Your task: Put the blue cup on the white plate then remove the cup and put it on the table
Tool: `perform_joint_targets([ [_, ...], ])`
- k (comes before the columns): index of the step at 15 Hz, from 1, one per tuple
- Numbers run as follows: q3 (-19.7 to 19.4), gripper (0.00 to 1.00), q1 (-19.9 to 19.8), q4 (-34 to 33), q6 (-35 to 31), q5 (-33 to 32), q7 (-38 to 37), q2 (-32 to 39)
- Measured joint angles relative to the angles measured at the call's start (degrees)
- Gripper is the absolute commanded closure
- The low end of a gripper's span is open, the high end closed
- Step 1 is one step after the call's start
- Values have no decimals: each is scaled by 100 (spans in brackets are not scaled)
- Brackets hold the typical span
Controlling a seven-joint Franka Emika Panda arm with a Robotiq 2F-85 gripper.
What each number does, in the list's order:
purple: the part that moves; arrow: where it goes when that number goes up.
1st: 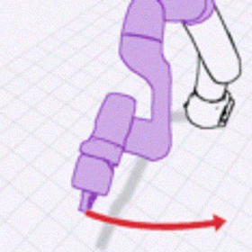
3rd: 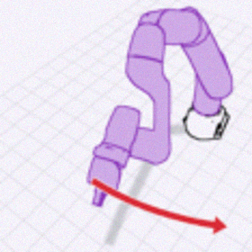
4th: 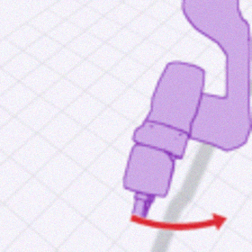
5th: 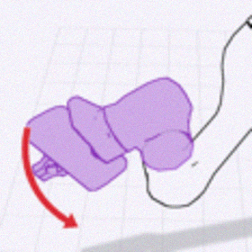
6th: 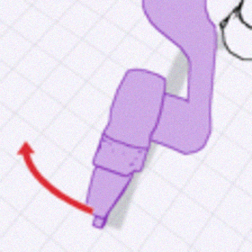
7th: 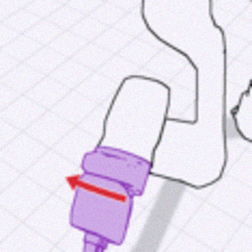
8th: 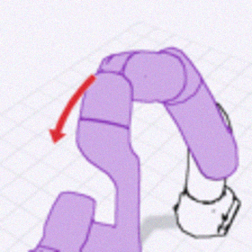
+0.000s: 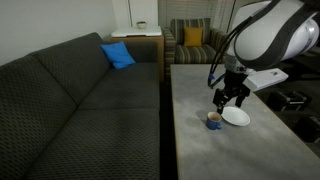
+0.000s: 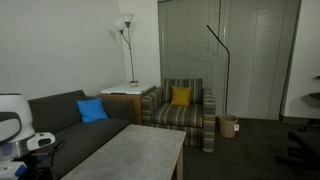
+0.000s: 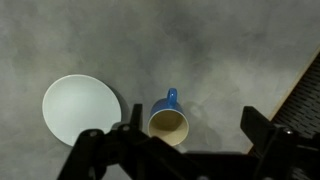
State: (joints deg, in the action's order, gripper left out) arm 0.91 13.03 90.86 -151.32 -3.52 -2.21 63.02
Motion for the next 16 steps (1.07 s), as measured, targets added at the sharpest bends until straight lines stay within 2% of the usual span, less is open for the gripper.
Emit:
perform_joint_targets([
  [9, -76, 0, 201, -153, -4, -137, -65, 219],
  [16, 37, 0, 46, -938, -357, -138, 79, 1038],
])
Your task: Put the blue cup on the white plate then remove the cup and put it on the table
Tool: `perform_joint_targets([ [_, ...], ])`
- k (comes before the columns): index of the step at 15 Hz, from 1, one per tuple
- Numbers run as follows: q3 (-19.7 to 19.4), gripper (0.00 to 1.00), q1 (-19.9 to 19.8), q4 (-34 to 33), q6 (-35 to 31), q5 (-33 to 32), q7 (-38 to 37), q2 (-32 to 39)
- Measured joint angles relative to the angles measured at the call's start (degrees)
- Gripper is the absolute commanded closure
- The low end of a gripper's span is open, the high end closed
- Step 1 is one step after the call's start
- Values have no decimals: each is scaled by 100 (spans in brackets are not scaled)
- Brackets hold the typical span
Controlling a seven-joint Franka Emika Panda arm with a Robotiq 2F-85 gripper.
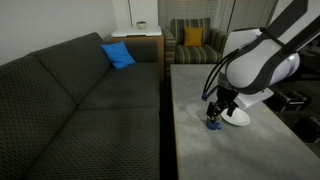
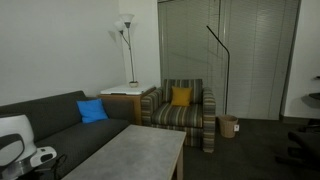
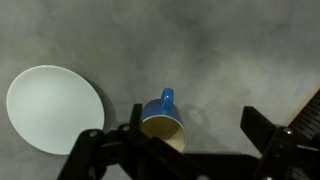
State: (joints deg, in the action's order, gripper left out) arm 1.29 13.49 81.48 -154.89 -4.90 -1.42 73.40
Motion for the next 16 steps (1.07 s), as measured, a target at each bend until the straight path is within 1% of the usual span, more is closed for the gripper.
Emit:
perform_joint_targets([
  [6, 137, 0, -226, -891, 61, 36, 54, 659],
  [10, 172, 0, -353, -1575, 598, 83, 59, 1115],
  [11, 178, 0, -388, -1662, 751, 94, 68, 1169],
  [16, 169, 0, -357, -1661, 742, 83, 53, 1157],
])
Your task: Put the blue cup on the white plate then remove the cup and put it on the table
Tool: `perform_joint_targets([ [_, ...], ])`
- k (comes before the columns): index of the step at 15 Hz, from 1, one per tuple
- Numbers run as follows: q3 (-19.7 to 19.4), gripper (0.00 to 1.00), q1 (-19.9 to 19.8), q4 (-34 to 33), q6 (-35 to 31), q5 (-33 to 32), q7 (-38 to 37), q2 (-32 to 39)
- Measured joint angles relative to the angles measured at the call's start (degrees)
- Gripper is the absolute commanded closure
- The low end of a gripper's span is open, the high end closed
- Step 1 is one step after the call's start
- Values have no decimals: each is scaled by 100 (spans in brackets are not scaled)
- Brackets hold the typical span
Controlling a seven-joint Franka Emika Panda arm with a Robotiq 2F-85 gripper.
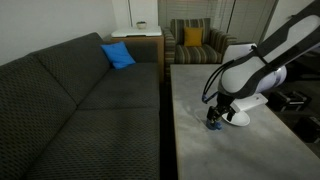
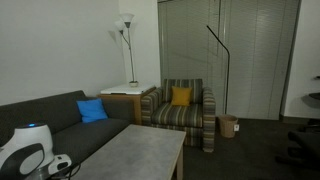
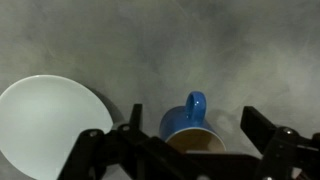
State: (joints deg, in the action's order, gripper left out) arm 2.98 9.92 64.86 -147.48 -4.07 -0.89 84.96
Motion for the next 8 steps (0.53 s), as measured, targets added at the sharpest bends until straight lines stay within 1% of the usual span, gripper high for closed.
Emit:
perform_joint_targets([
  [3, -58, 0, 135, 18, -22, -2, -97, 0],
  [8, -207, 0, 383, 66, -67, -1, -521, 3],
])
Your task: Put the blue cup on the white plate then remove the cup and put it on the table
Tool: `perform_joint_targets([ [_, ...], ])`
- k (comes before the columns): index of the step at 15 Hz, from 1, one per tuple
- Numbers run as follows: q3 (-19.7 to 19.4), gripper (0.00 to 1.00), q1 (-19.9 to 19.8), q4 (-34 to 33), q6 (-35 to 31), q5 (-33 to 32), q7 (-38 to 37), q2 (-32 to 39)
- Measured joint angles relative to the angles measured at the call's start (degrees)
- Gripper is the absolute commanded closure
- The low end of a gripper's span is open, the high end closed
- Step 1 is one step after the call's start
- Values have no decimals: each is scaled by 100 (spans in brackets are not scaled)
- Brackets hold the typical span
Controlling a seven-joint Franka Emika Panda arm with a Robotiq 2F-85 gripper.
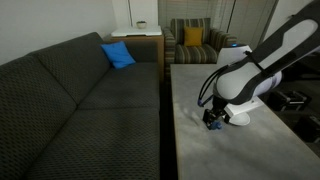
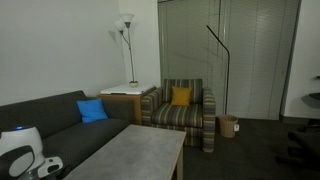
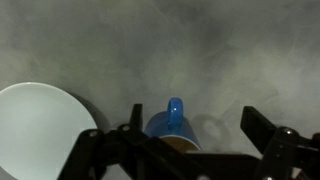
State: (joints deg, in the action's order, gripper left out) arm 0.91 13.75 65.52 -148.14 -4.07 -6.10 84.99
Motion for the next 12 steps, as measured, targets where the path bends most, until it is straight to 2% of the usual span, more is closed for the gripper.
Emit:
perform_joint_targets([
  [5, -180, 0, -2, 25, -101, 11, -359, 0],
  [12, -30, 0, -269, 111, -113, 125, -324, 0],
])
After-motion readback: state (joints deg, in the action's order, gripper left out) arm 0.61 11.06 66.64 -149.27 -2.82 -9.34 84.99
